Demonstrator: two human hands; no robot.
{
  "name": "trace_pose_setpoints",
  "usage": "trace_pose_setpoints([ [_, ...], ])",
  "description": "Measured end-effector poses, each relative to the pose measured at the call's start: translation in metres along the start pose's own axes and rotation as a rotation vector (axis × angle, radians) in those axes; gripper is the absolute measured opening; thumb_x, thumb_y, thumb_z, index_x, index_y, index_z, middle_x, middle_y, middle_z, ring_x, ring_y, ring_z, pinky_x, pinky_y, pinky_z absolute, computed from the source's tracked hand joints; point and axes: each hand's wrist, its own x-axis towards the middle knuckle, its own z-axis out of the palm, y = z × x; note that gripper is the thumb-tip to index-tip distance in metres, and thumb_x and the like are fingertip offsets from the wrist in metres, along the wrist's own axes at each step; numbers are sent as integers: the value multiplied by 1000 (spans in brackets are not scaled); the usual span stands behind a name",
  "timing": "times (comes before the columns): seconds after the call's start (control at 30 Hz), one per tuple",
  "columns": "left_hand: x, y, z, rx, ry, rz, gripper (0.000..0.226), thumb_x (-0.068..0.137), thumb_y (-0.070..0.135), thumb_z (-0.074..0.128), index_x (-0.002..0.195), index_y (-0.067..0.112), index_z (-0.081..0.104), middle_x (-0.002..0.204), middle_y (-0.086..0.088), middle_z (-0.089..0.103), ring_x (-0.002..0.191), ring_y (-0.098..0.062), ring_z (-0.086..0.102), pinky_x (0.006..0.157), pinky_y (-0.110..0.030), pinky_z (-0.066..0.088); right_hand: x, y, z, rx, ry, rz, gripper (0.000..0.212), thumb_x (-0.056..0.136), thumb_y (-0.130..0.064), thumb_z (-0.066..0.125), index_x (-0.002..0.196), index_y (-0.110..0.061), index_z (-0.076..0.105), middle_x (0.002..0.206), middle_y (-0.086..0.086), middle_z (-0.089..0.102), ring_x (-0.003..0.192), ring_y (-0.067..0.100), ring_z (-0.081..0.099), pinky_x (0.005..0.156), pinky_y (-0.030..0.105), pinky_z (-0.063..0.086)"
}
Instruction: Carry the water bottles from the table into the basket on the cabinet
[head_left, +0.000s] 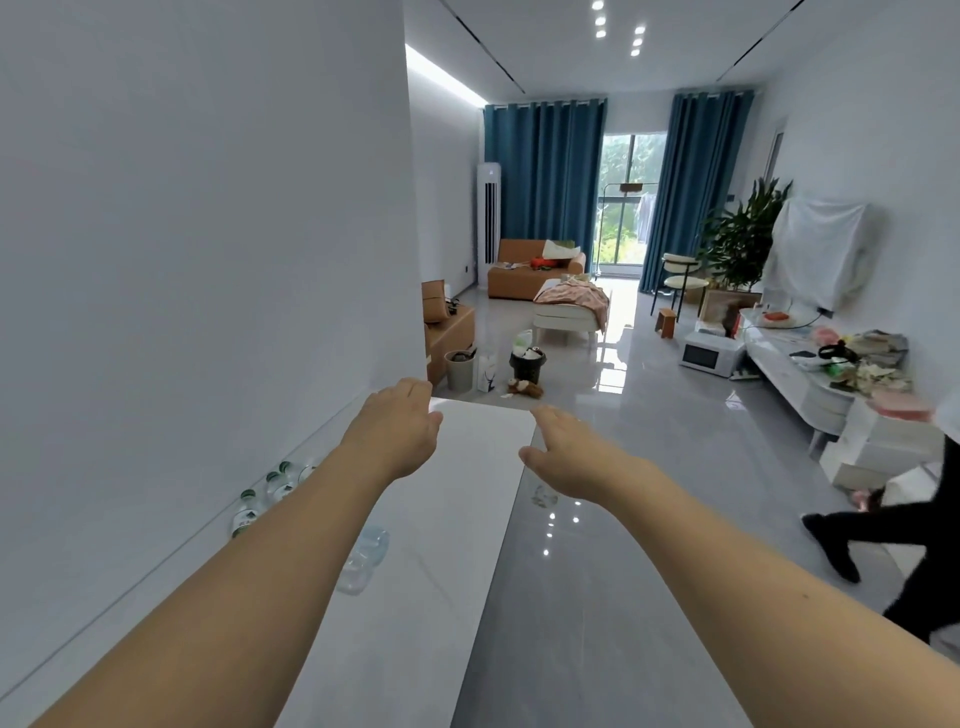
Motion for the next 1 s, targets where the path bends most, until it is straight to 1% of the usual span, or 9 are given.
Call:
trace_pose_setpoints([
  [0.07,29,-10,10,-10,0,-15,46,102,32,37,142,9,39,147,-10,42,128,-30,45,106,-40,37,33,3,-1,-15,-5,4,59,101,-32,41,152,-8,21,161,8,20,146,27,22,115,38,23],
  [0.2,84,-32,24,-35,-15,-34,46,102,30,36,141,7,39,147,-12,41,128,-32,44,106,-41,37,98,4,-6,-24,-9,-11,56,100,-31,42,149,-7,26,156,10,29,140,27,33,110,37,29],
  [0.33,123,-53,33,-55,-14,-86,46,103,30,36,142,5,38,147,-13,40,129,-32,44,107,-42,37,151,-1,-3,-53,-27,-54,60,100,-32,43,151,-8,23,159,9,26,143,27,29,113,37,27],
  [0.43,144,-69,41,-63,-26,-122,47,103,29,35,143,6,36,148,-13,38,129,-33,43,107,-42,37,188,-3,3,-52,-50,-67,52,99,-32,44,144,-7,33,152,11,36,135,29,38,108,39,34],
  [0.5,155,-82,49,-63,-32,-163,48,103,29,34,144,6,34,150,-13,36,129,-32,42,106,-41,37,211,-5,9,-35,-68,-93,49,99,-30,45,140,-6,37,148,12,40,132,29,41,106,39,35],
  [0.63,173,-106,65,-58,-64,-271,50,103,29,35,147,6,31,153,-13,32,131,-33,40,106,-40,34,256,-8,19,-15,-104,-176,50,99,-29,44,143,-7,35,149,11,39,134,28,38,105,36,33],
  [0.8,189,-131,78,-68,-66,-444,49,103,29,35,145,5,33,152,-12,32,131,-32,40,104,-40,36,316,-12,34,18,-153,-300,52,99,-30,43,145,-7,33,151,10,38,134,28,40,105,36,34],
  [0.9,191,-150,82,-58,-67,-563,50,102,30,35,147,6,32,153,-11,30,133,-31,38,106,-41,37,349,-21,52,52,-221,-351,60,100,-33,42,152,-10,22,159,7,27,142,27,33,113,38,29],
  [1.0,180,-174,91,-90,-59,-724,48,101,29,37,142,5,37,147,-14,37,125,-32,47,99,-39,39,374,-37,83,100,-312,-400,64,100,-37,42,155,-16,17,162,3,20,146,25,27,116,38,25],
])
